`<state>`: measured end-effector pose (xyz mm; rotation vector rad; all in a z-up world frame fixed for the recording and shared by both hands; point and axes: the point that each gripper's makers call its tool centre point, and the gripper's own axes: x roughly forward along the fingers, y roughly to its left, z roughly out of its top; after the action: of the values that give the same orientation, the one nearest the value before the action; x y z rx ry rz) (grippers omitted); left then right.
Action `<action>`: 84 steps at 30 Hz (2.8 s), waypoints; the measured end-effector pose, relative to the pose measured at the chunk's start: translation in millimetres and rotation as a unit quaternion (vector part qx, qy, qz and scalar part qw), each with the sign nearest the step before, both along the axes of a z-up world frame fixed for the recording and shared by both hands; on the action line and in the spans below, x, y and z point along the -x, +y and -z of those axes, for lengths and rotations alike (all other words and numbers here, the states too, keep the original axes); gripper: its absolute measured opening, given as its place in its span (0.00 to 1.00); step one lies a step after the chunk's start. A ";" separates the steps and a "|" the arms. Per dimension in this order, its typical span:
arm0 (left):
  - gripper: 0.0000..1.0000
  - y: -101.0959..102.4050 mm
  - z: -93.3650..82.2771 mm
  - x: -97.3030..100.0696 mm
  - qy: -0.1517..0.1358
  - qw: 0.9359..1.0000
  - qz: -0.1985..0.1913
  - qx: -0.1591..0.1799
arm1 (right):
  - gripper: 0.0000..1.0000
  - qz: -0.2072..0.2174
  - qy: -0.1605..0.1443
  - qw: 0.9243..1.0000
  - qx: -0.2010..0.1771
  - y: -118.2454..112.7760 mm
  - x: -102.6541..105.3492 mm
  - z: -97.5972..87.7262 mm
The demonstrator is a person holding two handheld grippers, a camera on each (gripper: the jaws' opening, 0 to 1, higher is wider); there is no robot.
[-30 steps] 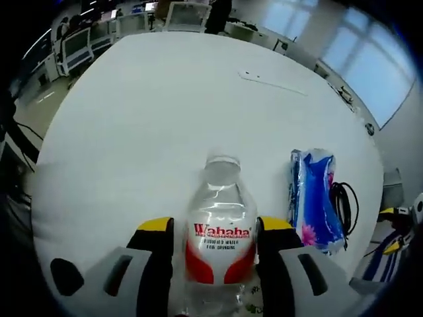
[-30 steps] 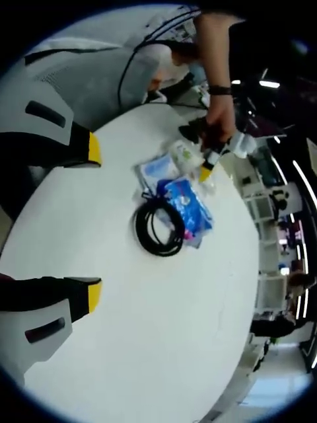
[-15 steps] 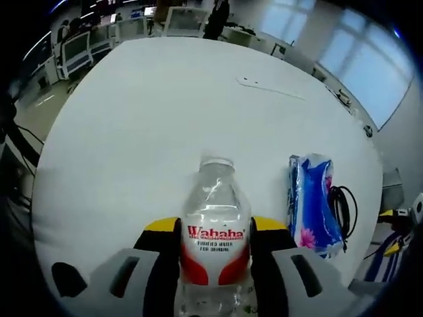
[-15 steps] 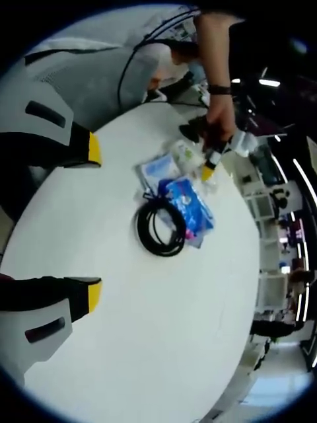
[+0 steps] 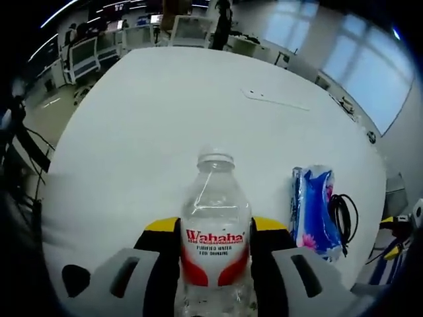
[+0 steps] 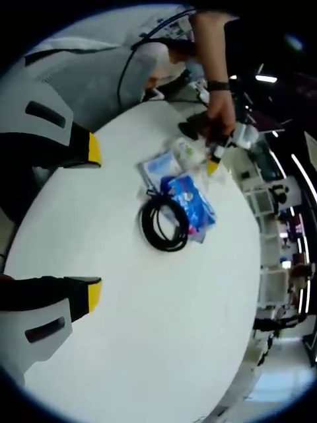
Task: Arrange the tabletop items into an orderly group along one side of the table until the central work area is clear of visible clutter.
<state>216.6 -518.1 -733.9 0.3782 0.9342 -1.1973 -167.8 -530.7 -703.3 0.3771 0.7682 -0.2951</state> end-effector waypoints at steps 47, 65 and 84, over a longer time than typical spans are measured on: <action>0.40 42.1 -42.8 3.3 -0.063 0.997 0.002 0.046 | 0.64 -0.016 -0.013 1.000 0.002 16.5 -9.4 -2.2; 0.40 69.4 -51.2 15.8 -0.082 0.995 -0.007 0.056 | 0.64 -0.026 -0.017 0.999 0.006 21.3 -16.2 -2.6; 0.40 98.1 -52.3 32.6 -0.108 0.991 -0.025 0.077 | 0.63 -0.032 -0.019 0.999 0.006 28.9 -16.2 -2.7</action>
<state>184.0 -419.9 -681.6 0.3511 0.6575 -1.1495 -151.6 -501.8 -700.5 0.3445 0.7394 -0.2319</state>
